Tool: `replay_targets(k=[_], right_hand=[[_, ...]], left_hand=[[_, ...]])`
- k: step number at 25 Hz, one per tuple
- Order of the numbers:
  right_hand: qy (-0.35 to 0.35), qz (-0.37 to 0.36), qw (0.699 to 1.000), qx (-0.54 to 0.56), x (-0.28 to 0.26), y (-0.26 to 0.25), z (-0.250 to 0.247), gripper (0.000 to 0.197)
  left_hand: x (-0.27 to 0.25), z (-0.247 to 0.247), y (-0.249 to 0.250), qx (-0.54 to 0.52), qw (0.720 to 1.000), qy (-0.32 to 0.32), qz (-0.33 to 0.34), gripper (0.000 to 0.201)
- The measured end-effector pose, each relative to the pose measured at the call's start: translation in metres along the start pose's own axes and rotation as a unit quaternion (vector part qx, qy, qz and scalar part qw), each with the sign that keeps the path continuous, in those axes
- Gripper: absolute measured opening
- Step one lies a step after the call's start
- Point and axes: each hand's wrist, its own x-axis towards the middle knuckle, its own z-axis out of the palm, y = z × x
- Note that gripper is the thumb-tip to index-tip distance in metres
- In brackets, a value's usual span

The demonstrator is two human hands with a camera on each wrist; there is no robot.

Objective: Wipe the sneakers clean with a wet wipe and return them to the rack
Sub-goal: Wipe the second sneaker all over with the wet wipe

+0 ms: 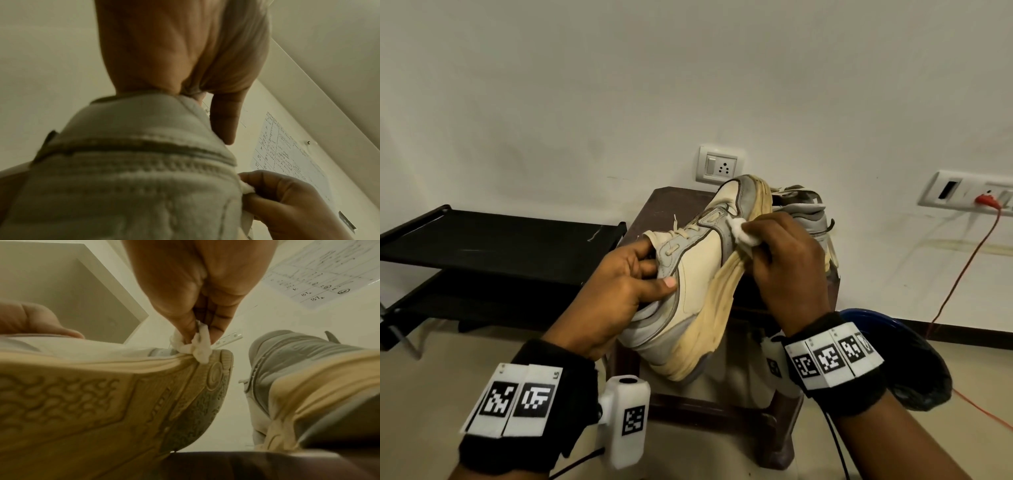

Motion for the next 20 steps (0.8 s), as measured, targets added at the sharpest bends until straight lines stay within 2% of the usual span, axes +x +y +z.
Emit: replay_targets(k=[3,6,7,9,10,11,13,14,16,17,20], right_hand=[[-0.097,-0.047,0.993,0.055,-0.012,-0.015,0.003,0.012],[-0.192,-0.093,0.972,0.103,-0.026,-0.028,-0.002,0.014],[-0.202,-0.101,0.970,0.094,-0.028,-0.029,-0.002,0.017],[-0.163,-0.090,0.981,0.051,-0.027,-0.024,0.000,0.015],[-0.125,-0.069,0.989,0.028,-0.023,-0.019,0.003,0.016],[-0.089,-0.044,0.995,0.009,-0.017,-0.014,0.005,0.018],[-0.040,0.005,0.999,-0.010,-0.006,-0.003,0.007,0.018],[-0.027,0.023,0.999,-0.009,-0.002,0.001,0.007,0.018],[-0.023,0.038,0.999,0.003,0.001,0.002,0.009,0.018],[-0.035,0.031,0.999,0.008,0.000,-0.002,0.010,0.017],[-0.117,-0.021,0.992,0.034,-0.004,-0.027,0.007,0.021]], left_hand=[[0.003,-0.005,-0.002,-0.027,0.999,0.030,0.010,0.043],[0.002,-0.011,-0.002,-0.026,0.999,0.043,0.013,0.044],[0.001,-0.013,-0.002,-0.014,0.999,0.037,0.017,0.043],[-0.002,-0.014,-0.003,0.057,0.997,0.045,0.032,0.033],[-0.002,-0.014,-0.003,0.142,0.986,0.072,0.053,0.022],[-0.001,-0.013,-0.005,0.242,0.962,0.105,0.077,0.019],[0.002,-0.012,-0.010,0.393,0.895,0.171,0.122,0.037],[0.004,-0.011,-0.011,0.414,0.876,0.200,0.146,0.038],[0.007,-0.008,-0.012,0.422,0.857,0.237,0.179,0.036],[0.008,-0.007,-0.012,0.408,0.862,0.242,0.177,0.035],[0.010,-0.009,-0.012,0.316,0.915,0.217,0.130,0.027]])
